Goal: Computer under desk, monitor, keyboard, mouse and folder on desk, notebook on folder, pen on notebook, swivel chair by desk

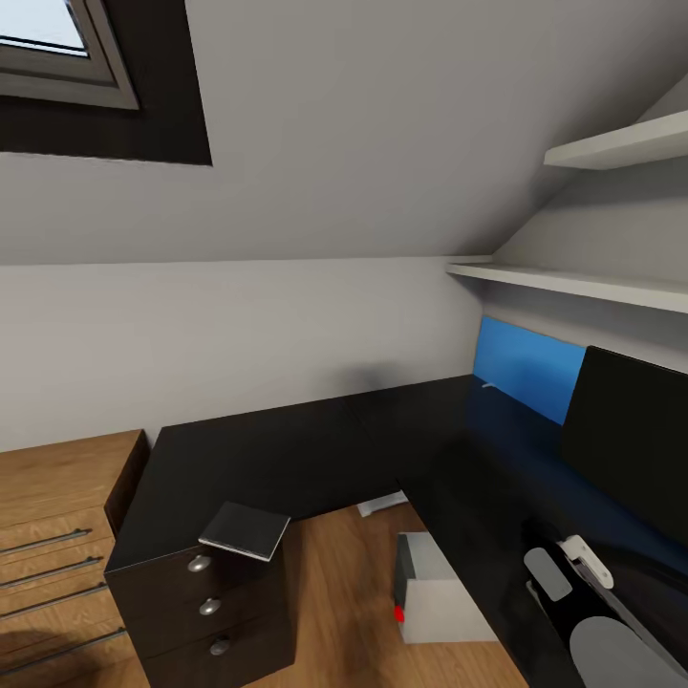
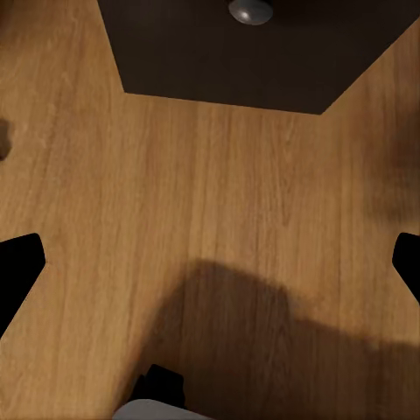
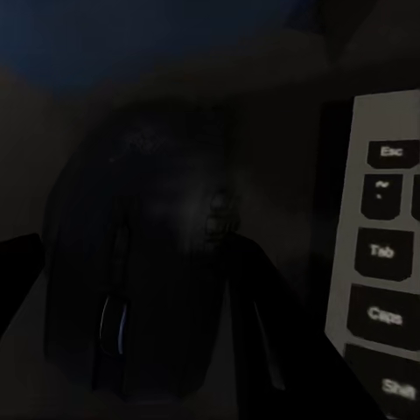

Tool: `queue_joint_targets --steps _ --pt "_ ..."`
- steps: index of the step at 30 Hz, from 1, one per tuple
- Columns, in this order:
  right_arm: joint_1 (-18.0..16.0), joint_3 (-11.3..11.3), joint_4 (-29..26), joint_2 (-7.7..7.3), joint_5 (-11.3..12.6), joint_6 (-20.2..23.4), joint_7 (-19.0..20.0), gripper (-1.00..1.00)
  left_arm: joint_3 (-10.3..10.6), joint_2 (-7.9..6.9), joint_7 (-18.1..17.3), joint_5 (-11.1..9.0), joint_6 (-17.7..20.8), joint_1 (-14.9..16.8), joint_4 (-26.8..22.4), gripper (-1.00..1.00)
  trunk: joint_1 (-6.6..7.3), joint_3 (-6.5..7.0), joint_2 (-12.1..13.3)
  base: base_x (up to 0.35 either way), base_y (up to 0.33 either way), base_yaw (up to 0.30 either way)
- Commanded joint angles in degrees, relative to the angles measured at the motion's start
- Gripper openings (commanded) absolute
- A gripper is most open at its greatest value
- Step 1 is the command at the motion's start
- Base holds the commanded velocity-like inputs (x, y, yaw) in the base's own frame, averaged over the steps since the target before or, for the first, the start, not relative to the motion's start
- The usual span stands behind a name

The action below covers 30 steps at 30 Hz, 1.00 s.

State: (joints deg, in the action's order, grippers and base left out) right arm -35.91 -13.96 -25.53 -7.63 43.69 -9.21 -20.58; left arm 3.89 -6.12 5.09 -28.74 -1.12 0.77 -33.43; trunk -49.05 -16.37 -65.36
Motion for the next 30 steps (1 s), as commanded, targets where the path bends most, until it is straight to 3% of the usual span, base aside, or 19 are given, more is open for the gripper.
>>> queue_joint_targets --steps 1,24,30 --pt "-0.04 0.07 -0.03 -0.01 0.80 -0.37 0.19 -1.00 0.41 -0.06 0.43 -0.44 -0.12 0.03 -0.06 1.00 0.00 -0.07 -0.05 0.000 0.004 0.000" --pt "-0.04 0.03 -0.14 0.07 0.80 -0.61 0.01 -1.00 0.56 0.09 0.15 -0.17 -0.13 0.02 -0.03 1.00 0.00 -0.07 -0.05 0.032 0.026 0.000" --pt "-0.04 -0.01 -0.13 0.07 0.79 -0.58 0.01 -1.00 0.58 0.14 0.18 -0.17 -0.12 0.02 -0.05 1.00 -1.32 -1.15 -2.45 0.000 0.000 0.000"
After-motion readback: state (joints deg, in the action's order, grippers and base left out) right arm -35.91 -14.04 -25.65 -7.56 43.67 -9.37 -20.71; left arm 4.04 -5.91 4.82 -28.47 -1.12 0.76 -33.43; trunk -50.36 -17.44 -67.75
